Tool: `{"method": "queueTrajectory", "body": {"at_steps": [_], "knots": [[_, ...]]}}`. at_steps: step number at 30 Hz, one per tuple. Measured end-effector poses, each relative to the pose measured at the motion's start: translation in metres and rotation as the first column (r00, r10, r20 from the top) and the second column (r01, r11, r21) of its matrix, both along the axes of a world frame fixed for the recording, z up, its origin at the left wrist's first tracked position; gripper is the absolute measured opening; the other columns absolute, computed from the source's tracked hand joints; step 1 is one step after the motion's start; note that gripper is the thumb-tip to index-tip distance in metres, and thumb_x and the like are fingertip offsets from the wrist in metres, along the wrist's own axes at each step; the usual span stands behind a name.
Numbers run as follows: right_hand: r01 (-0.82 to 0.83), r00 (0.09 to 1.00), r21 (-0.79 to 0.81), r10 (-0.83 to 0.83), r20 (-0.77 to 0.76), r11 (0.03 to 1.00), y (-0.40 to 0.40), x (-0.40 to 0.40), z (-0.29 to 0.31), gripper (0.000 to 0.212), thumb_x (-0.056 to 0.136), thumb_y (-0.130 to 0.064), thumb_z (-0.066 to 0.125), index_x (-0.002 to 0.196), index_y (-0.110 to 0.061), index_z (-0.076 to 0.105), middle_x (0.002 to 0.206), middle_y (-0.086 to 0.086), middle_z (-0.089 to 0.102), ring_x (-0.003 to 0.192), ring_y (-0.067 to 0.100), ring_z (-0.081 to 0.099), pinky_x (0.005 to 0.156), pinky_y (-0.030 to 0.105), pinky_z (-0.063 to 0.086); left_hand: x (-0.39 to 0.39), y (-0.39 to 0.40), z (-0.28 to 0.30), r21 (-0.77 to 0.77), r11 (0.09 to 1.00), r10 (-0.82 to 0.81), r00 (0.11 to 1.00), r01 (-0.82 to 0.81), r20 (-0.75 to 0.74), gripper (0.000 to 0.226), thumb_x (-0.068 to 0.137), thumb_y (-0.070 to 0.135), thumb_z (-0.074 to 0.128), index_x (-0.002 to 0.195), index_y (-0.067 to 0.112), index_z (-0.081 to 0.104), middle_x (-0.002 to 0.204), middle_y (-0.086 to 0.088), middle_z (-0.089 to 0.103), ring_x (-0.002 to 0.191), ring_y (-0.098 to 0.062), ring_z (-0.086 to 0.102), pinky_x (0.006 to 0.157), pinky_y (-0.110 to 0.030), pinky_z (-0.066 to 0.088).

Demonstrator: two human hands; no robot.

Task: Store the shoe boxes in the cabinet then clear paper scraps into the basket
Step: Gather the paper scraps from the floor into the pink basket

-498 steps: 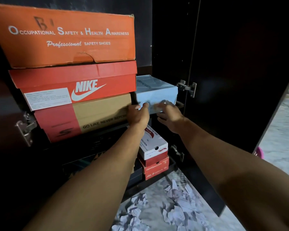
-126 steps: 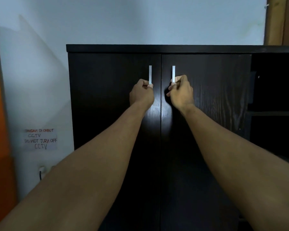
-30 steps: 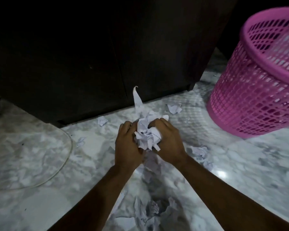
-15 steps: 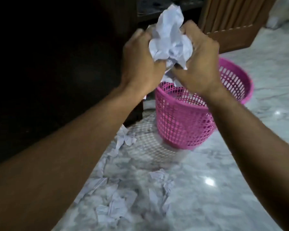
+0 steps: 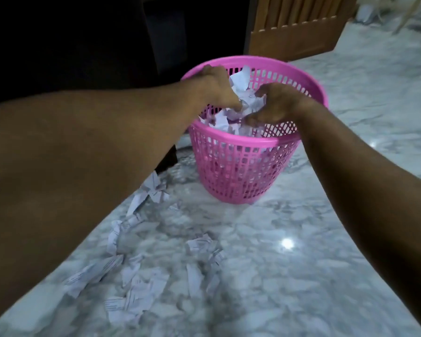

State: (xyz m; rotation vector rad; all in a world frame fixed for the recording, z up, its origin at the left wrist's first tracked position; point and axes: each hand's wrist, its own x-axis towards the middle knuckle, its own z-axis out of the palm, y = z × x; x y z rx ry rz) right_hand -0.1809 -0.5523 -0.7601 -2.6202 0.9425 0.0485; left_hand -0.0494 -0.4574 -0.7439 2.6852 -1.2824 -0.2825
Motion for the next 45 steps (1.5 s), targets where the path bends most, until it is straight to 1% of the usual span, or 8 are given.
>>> {"method": "queueTrajectory", "body": {"at_steps": [8, 12, 16, 20, 26, 32, 36, 45], "knots": [[-0.014, 0.999, -0.109, 0.019, 0.051, 0.994, 0.014, -0.005, 0.034, 0.073, 0.077, -0.032, 0.089, 0.141, -0.013, 0.059, 0.137, 0.015, 0.066, 0.124, 0.036, 0.062, 0.104, 0.042, 0.048, -0.011, 0.011, 0.039, -0.07, 0.992, -0.099, 0.991, 0.105, 0.091, 0.071, 0.077, 0.043, 0.085, 0.138, 0.018, 0.058, 0.13, -0.007, 0.062, 0.102, -0.025, 0.064, 0.076, -0.034, 0.054], [-0.066, 0.934, -0.213, 0.135, 0.332, 0.975, 0.032, -0.017, 0.025, 0.062, 0.083, -0.05, 0.078, 0.132, -0.014, 0.065, 0.125, 0.016, 0.071, 0.112, 0.034, 0.067, 0.096, 0.043, 0.054, -0.016, 0.042, 0.026, -0.385, 0.913, -0.095, 0.989, 0.132, 0.115, 0.048, 0.088, 0.038, 0.077, 0.13, 0.02, 0.063, 0.131, -0.001, 0.058, 0.107, -0.011, 0.055, 0.082, -0.025, 0.05], [-0.196, 0.835, -0.294, 0.316, 0.45, 0.936, 0.063, -0.027, -0.02, 0.047, 0.085, -0.075, 0.058, 0.126, -0.05, 0.056, 0.126, 0.002, 0.066, 0.116, 0.024, 0.062, 0.1, 0.045, 0.053, -0.036, 0.118, -0.011, -0.67, 0.74, -0.006, 0.997, 0.059, 0.081, 0.043, 0.094, 0.04, 0.062, 0.126, 0.011, 0.064, 0.114, 0.011, 0.061, 0.106, 0.002, 0.054, 0.085, 0.001, 0.037], [-0.264, 0.707, -0.304, 0.399, 0.584, 0.915, 0.157, -0.067, -0.064, 0.053, 0.094, -0.045, 0.063, 0.13, -0.006, 0.062, 0.131, 0.024, 0.059, 0.126, 0.04, 0.055, 0.103, 0.042, 0.044, -0.063, 0.204, -0.076, -0.81, 0.587, 0.076, 0.994, 0.017, 0.075, 0.027, 0.082, 0.024, 0.068, 0.101, 0.004, 0.07, 0.098, -0.008, 0.066, 0.094, -0.012, 0.06, 0.087, -0.01, 0.045], [-0.554, 0.737, -0.1, 0.543, 0.403, 0.827, 0.27, -0.115, -0.192, 0.089, 0.083, -0.064, 0.072, 0.151, -0.011, 0.05, 0.156, 0.021, 0.042, 0.145, 0.039, 0.039, 0.113, 0.053, 0.035, -0.135, 0.352, -0.203, -0.559, 0.759, 0.319, 0.939, -0.334, -0.129, 0.042, 0.087, 0.034, 0.067, 0.126, 0.02, 0.065, 0.126, -0.009, 0.054, 0.121, -0.025, 0.055, 0.099, -0.046, 0.049], [-0.807, 0.587, -0.022, 0.806, 0.077, 0.59, 0.347, -0.156, -0.29, 0.116, 0.074, -0.094, 0.05, 0.166, -0.033, 0.013, 0.175, 0.014, -0.005, 0.16, 0.039, -0.011, 0.124, 0.067, 0.008, -0.229, 0.478, -0.3, -0.217, 0.724, 0.655, 0.751, -0.655, -0.082, 0.084, 0.083, 0.064, 0.066, 0.156, 0.033, 0.039, 0.167, -0.008, 0.022, 0.156, -0.032, 0.021, 0.12, -0.064, 0.021], [-0.84, 0.537, -0.061, 0.843, 0.046, 0.539, 0.354, -0.135, -0.314, 0.108, 0.08, -0.092, 0.044, 0.166, -0.035, 0.012, 0.174, 0.017, -0.006, 0.159, 0.042, -0.012, 0.123, 0.069, 0.007, -0.244, 0.496, -0.334, -0.137, 0.768, 0.612, 0.78, -0.626, -0.131, 0.09, 0.087, 0.072, 0.056, 0.162, 0.037, 0.02, 0.173, -0.005, 0.004, 0.161, -0.026, -0.001, 0.125, -0.063, 0.007], [-0.77, 0.626, -0.111, 0.777, 0.061, 0.629, 0.337, -0.012, -0.326, 0.1, 0.087, -0.085, 0.04, 0.166, -0.029, 0.018, 0.175, 0.016, 0.001, 0.161, 0.037, -0.005, 0.125, 0.064, 0.01, -0.11, 0.452, -0.35, -0.239, 0.792, 0.561, 0.824, -0.562, -0.08, 0.076, 0.097, 0.063, 0.049, 0.161, 0.028, 0.029, 0.172, -0.006, 0.011, 0.161, -0.025, 0.0, 0.127, -0.059, 0.011]]}}
